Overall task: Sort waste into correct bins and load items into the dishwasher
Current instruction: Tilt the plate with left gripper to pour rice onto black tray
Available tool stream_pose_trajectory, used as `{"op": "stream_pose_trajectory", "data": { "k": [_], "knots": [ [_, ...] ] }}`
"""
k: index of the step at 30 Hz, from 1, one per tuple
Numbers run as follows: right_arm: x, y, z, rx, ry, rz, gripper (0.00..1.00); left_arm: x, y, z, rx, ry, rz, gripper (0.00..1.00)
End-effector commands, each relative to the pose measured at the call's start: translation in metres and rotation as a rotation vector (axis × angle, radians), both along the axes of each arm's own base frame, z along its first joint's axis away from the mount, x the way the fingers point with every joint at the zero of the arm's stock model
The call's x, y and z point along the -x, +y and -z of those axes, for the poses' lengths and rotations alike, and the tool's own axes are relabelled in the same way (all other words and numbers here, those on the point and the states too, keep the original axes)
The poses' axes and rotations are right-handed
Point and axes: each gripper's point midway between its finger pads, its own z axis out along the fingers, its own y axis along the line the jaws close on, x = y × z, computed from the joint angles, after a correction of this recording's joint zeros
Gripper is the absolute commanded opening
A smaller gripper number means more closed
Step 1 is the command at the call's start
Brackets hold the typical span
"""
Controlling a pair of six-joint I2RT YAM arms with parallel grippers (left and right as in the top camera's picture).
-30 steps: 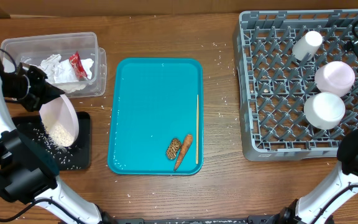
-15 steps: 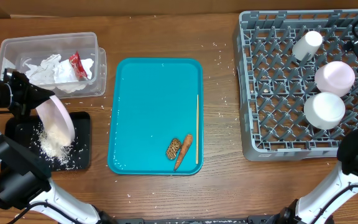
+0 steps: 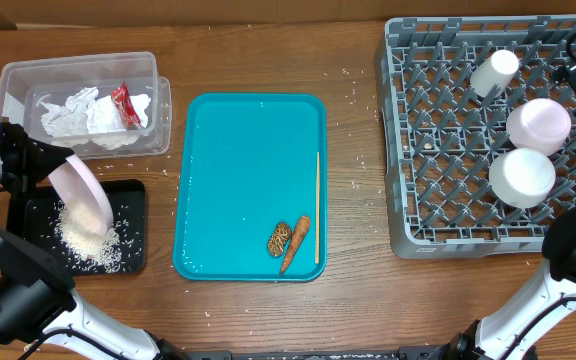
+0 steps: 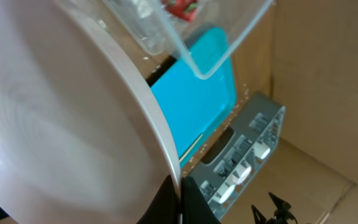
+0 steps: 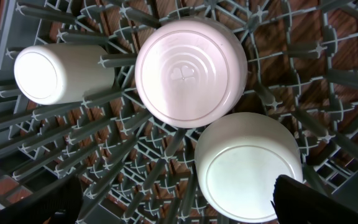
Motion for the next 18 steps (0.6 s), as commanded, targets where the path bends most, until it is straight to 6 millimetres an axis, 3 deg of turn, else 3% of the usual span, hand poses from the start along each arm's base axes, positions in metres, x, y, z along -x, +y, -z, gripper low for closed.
{"op": "stream_pose_trajectory", "data": {
  "k": [1, 18],
  "knots": [
    [-0.001, 0.000, -0.016, 0.014, -0.041, 0.004, 1.00, -0.006, -0.001, -0.016, 0.012, -0.095, 0.003, 0.04],
    [-0.001, 0.000, -0.016, 0.014, -0.041, 0.004, 1.00, -0.002, 0.006, -0.005, -0.026, -0.044, -0.014, 0.04]
  ]
}}
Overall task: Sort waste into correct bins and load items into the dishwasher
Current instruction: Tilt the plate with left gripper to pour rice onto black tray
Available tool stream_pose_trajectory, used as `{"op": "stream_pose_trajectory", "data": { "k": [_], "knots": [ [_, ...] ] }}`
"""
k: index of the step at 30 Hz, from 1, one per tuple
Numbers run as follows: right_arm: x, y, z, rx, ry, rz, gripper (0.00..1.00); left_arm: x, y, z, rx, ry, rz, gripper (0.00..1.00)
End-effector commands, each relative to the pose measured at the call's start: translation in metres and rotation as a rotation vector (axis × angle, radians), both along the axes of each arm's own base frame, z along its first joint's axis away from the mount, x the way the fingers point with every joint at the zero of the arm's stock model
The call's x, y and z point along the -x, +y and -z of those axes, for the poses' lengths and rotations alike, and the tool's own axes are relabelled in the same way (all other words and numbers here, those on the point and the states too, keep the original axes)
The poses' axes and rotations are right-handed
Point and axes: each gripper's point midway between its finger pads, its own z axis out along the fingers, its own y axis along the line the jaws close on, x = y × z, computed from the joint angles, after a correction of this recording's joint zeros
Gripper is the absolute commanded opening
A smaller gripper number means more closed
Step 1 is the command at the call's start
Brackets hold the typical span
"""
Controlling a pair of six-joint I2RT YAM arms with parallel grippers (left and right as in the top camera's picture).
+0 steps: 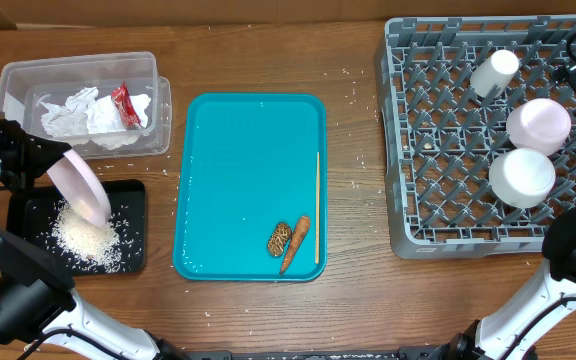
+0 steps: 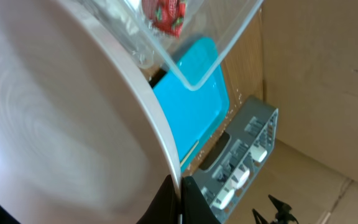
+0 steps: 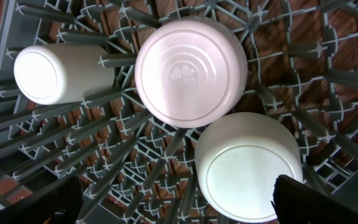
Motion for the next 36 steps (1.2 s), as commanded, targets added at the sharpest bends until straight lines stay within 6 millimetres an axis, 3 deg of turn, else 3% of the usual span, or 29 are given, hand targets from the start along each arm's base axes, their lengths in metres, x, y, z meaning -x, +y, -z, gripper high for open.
{"op": "stream_pose_trajectory", "data": {
  "k": [1, 4, 7, 9, 18, 21, 25, 36],
  "knots": [
    [-0.001, 0.000, -0.016, 0.014, -0.041, 0.004, 1.00, 0.005, -0.003, -0.007, 0.002, -0.011, 0.003, 0.04],
    [-0.001, 0.000, -0.016, 0.014, -0.041, 0.004, 1.00, 0.003, 0.004, -0.003, -0.034, -0.013, -0.002, 0.04],
    [-0.001, 0.000, -0.016, 0.014, -0.041, 0.003, 1.00, 0.000, -0.008, -0.015, 0.015, -0.101, 0.050, 0.04],
    [-0.001, 0.000, -0.016, 0.014, -0.041, 0.004, 1.00, 0.000, -0.003, -0.010, -0.005, -0.068, 0.026, 0.04],
    [-0.001, 0.000, -0.016, 0.014, -0.041, 0.004, 1.00, 0.004, -0.024, -0.028, 0.090, -0.174, 0.100, 0.04],
    [-0.001, 0.000, -0.016, 0.014, -0.041, 0.004, 1.00, 0.004, -0.022, -0.025, 0.078, -0.160, 0.094, 0.04],
    [-0.001, 0.000, -0.016, 0.014, -0.041, 0.004, 1.00, 0.006, -0.034, -0.040, 0.126, -0.245, 0.139, 0.04],
    [-0.001, 0.000, -0.016, 0.014, -0.041, 0.004, 1.00, 0.009, -0.039, -0.043, 0.164, -0.229, 0.131, 0.04]
  ]
}}
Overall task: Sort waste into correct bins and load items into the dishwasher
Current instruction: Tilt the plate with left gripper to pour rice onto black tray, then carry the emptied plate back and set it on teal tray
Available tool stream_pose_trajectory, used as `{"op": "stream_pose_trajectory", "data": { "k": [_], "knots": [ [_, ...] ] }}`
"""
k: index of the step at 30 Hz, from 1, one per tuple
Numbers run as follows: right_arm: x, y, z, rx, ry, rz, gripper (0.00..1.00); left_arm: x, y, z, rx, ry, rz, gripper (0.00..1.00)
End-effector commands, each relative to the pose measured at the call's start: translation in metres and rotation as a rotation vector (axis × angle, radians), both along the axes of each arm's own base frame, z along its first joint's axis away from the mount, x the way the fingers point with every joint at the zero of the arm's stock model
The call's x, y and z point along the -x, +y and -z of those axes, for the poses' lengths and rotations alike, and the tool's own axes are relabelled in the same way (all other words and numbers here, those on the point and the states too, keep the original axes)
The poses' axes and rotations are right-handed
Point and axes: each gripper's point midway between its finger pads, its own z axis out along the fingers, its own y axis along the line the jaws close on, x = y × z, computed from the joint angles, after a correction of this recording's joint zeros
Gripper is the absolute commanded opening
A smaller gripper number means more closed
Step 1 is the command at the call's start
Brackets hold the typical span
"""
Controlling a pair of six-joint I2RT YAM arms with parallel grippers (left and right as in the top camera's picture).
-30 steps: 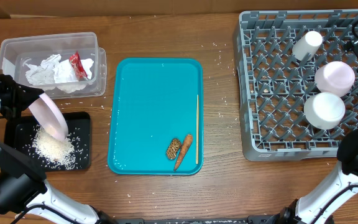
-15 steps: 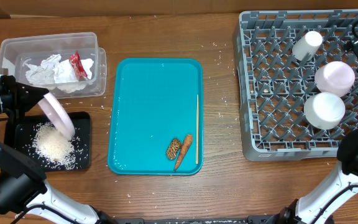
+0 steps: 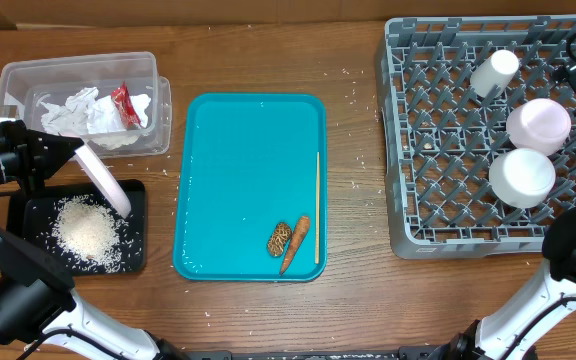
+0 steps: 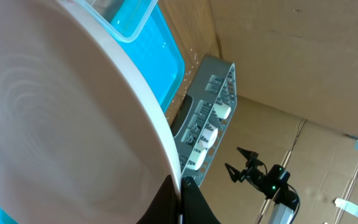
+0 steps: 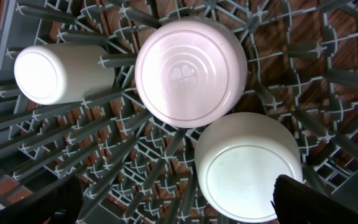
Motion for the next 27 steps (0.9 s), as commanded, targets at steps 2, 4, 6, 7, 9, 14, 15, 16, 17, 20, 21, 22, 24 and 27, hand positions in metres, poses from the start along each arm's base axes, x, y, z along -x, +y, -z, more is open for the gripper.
{"op": "stream_pose_trajectory", "data": {
  "k": [2, 4, 6, 7, 9, 14, 15, 16, 17, 20, 21, 22, 24, 27],
  "knots": [
    [-0.001, 0.000, -0.016, 0.014, -0.042, 0.003, 1.00, 0.002, 0.000, -0.009, -0.016, -0.054, 0.006, 0.04],
    [-0.001, 0.000, -0.016, 0.014, -0.042, 0.003, 1.00, 0.002, -0.001, -0.009, -0.015, -0.047, 0.005, 0.04],
    [-0.001, 0.000, -0.016, 0.014, -0.042, 0.003, 1.00, 0.002, -0.002, -0.009, -0.002, -0.028, -0.005, 0.04],
    [-0.001, 0.000, -0.016, 0.014, -0.042, 0.003, 1.00, 0.002, -0.003, -0.010, -0.002, -0.027, -0.002, 0.04],
    [-0.001, 0.000, -0.016, 0.014, -0.042, 0.003, 1.00, 0.000, -0.010, -0.011, -0.013, -0.034, 0.021, 0.04],
    [-0.001, 0.000, -0.016, 0.014, -0.042, 0.003, 1.00, -0.004, -0.047, -0.012, -0.064, -0.039, 0.143, 0.04],
    [-0.001, 0.000, -0.016, 0.014, -0.042, 0.003, 1.00, -0.005, -0.057, -0.011, -0.078, -0.033, 0.179, 0.04],
    [-0.001, 0.000, -0.016, 0.014, -0.042, 0.003, 1.00, -0.006, -0.070, -0.011, -0.090, -0.029, 0.218, 0.04],
    [-0.001, 0.000, -0.016, 0.014, -0.042, 0.003, 1.00, -0.006, -0.095, -0.009, -0.107, -0.012, 0.291, 0.04],
    [-0.001, 0.000, -0.016, 0.014, -0.042, 0.003, 1.00, -0.005, -0.142, -0.005, -0.128, -0.001, 0.432, 0.04],
    [-0.001, 0.000, -0.016, 0.014, -0.042, 0.003, 1.00, -0.004, -0.159, -0.004, -0.135, -0.005, 0.484, 0.04],
    [-0.001, 0.000, -0.016, 0.014, -0.042, 0.003, 1.00, -0.003, -0.174, -0.004, -0.139, -0.012, 0.527, 0.04],
    [-0.001, 0.000, -0.016, 0.014, -0.042, 0.003, 1.00, -0.002, -0.206, -0.003, -0.147, -0.033, 0.612, 0.04],
    [-0.001, 0.000, -0.016, 0.014, -0.042, 0.003, 1.00, -0.004, -0.246, 0.008, -0.217, -0.021, 0.691, 0.04]
  ]
}}
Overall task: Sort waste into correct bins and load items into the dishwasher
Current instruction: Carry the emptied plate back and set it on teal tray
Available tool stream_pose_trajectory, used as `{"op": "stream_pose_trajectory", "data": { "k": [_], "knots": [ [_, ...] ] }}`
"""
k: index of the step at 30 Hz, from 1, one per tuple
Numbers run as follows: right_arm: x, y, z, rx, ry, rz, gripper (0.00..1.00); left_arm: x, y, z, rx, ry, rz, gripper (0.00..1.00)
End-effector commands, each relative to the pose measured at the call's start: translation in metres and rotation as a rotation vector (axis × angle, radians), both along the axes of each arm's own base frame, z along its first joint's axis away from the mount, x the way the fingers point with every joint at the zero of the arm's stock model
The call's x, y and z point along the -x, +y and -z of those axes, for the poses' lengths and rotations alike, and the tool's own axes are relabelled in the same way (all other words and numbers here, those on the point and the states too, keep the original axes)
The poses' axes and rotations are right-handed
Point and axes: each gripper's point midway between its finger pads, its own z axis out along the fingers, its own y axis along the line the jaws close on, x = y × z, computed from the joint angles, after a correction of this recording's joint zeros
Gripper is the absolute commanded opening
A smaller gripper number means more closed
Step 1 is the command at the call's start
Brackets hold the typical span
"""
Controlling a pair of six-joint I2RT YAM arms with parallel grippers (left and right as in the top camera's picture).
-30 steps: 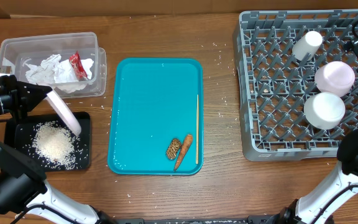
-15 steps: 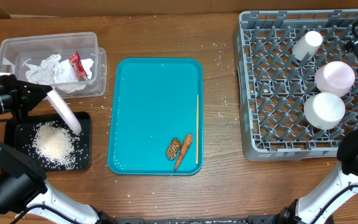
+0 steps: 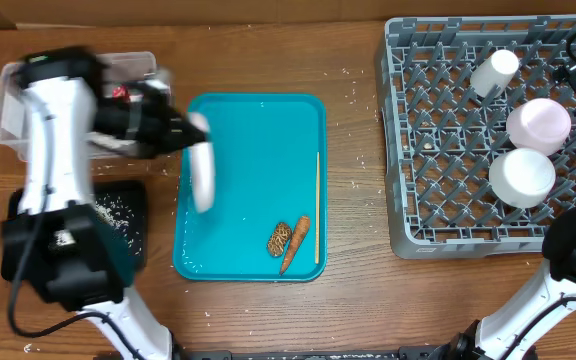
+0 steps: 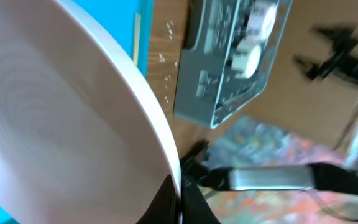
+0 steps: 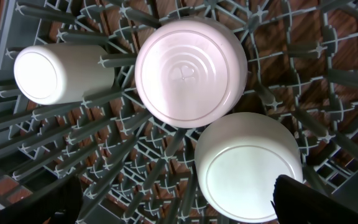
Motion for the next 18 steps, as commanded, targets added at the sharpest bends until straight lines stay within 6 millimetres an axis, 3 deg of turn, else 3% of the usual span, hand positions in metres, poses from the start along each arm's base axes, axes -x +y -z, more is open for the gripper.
{"op": "stream_pose_trajectory", "data": {
  "k": [1, 6, 11, 18],
  "knots": [
    [-0.001, 0.000, -0.016, 0.014, -0.041, 0.003, 1.00, 0.004, -0.042, 0.006, -0.139, -0.007, 0.062, 0.04],
    [-0.001, 0.000, -0.016, 0.014, -0.041, 0.003, 1.00, -0.021, -0.058, 0.044, -0.544, -0.077, -0.011, 0.04],
    [-0.001, 0.000, -0.016, 0.014, -0.041, 0.003, 1.00, -0.044, -0.079, 0.050, -0.796, -0.269, -0.046, 0.04],
    [-0.001, 0.000, -0.016, 0.014, -0.041, 0.003, 1.00, -0.038, -0.127, 0.061, -0.895, -0.381, 0.018, 0.04]
  ]
}}
